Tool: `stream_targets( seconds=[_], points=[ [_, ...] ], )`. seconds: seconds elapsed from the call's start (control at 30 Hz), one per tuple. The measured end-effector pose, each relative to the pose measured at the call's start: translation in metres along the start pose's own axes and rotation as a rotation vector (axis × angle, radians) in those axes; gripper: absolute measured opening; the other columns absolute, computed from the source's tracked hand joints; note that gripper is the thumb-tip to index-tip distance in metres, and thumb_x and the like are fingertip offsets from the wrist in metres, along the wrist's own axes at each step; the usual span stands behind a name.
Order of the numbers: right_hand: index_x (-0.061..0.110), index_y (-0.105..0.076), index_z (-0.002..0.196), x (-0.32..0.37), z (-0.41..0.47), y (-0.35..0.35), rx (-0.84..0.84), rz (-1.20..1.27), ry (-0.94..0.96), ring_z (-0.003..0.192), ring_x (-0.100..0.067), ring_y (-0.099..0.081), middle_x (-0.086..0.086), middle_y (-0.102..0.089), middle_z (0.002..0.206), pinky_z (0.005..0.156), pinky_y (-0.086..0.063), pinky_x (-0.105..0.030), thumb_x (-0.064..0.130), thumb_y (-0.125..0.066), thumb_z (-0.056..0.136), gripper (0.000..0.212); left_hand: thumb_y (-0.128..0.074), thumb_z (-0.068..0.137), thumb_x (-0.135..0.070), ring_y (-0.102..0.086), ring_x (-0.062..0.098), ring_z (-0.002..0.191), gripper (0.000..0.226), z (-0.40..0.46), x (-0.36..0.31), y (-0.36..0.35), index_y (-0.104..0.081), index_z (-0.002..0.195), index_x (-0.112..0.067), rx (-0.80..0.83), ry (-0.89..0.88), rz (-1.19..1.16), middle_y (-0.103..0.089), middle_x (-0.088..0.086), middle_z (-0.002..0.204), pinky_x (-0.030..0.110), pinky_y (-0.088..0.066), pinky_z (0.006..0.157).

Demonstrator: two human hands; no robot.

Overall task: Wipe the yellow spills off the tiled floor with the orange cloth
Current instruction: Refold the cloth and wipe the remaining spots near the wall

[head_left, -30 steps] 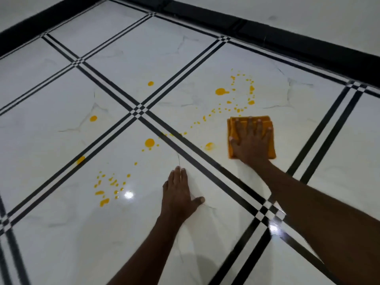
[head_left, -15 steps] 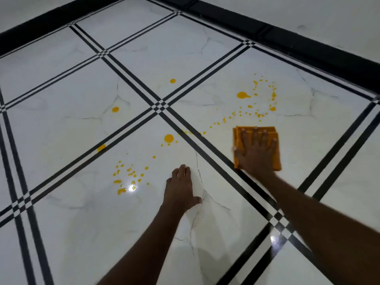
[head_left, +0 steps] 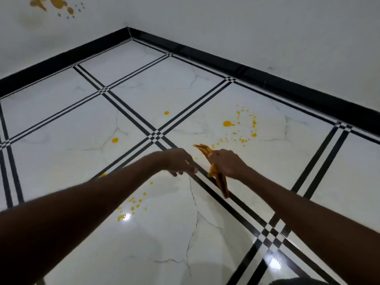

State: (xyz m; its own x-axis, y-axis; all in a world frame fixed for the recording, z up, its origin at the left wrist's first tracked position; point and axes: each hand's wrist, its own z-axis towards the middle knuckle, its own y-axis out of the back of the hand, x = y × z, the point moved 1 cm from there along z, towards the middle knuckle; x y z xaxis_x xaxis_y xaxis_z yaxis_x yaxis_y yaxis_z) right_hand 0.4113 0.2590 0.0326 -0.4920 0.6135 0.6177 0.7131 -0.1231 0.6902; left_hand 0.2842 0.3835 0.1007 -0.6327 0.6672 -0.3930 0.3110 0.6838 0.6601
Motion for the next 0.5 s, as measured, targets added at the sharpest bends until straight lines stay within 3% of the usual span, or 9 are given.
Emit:
stream_targets(
  seconds=[0.07, 0.13, 0.33, 0.5],
  points=[
    [0.012, -0.054, 0.098, 0.024, -0.008, 0.029, 0.001, 0.135, -0.019, 0.089, -0.029, -0.055, -0.010, -0.056, 0.094, 0.064, -0.044, -0.028, 0.021, -0.034, 0.108, 0.023, -0.066, 0.093, -0.029, -0.072, 0.024, 0.097, 0.036, -0.008, -0.020, 0.016, -0.066, 0.124, -0.011, -0.065, -0.074, -0.216, -0.071, 0.012, 0.113, 0.040, -0.060, 0.086],
    [0.010, -0.056, 0.098, 0.051, -0.023, 0.056, -0.045, 0.370, -0.025, 0.080, -0.029, -0.061, -0.013, -0.062, 0.089, 0.058, -0.046, -0.029, 0.025, -0.029, 0.107, 0.033, -0.065, 0.093, -0.022, -0.074, 0.024, 0.095, 0.026, -0.019, -0.038, 0.027, -0.069, 0.117, -0.010, -0.123, -0.157, -0.411, -0.074, 0.012, 0.107, 0.040, -0.061, 0.085],
    [0.018, -0.048, 0.065, 0.083, -0.041, 0.109, -0.147, 0.829, -0.113, 0.064, -0.021, -0.053, -0.005, -0.055, 0.065, 0.065, -0.046, -0.035, 0.027, -0.027, 0.103, 0.044, -0.071, 0.088, -0.036, -0.076, 0.018, 0.085, 0.025, -0.038, -0.077, 0.036, -0.075, 0.095, -0.012, -0.422, -0.276, -0.773, -0.077, 0.007, 0.092, 0.039, -0.063, 0.078],
    [0.017, -0.056, 0.062, 0.080, -0.041, 0.126, -0.167, 1.134, -0.260, 0.067, -0.023, -0.060, -0.007, -0.063, 0.060, 0.076, -0.053, -0.038, 0.031, -0.030, 0.100, 0.048, -0.074, 0.087, -0.020, -0.072, 0.021, 0.076, 0.014, -0.046, -0.093, 0.051, -0.072, 0.089, -0.006, -0.396, -0.281, -0.914, -0.074, 0.014, 0.085, 0.026, -0.059, 0.066]
  ],
)
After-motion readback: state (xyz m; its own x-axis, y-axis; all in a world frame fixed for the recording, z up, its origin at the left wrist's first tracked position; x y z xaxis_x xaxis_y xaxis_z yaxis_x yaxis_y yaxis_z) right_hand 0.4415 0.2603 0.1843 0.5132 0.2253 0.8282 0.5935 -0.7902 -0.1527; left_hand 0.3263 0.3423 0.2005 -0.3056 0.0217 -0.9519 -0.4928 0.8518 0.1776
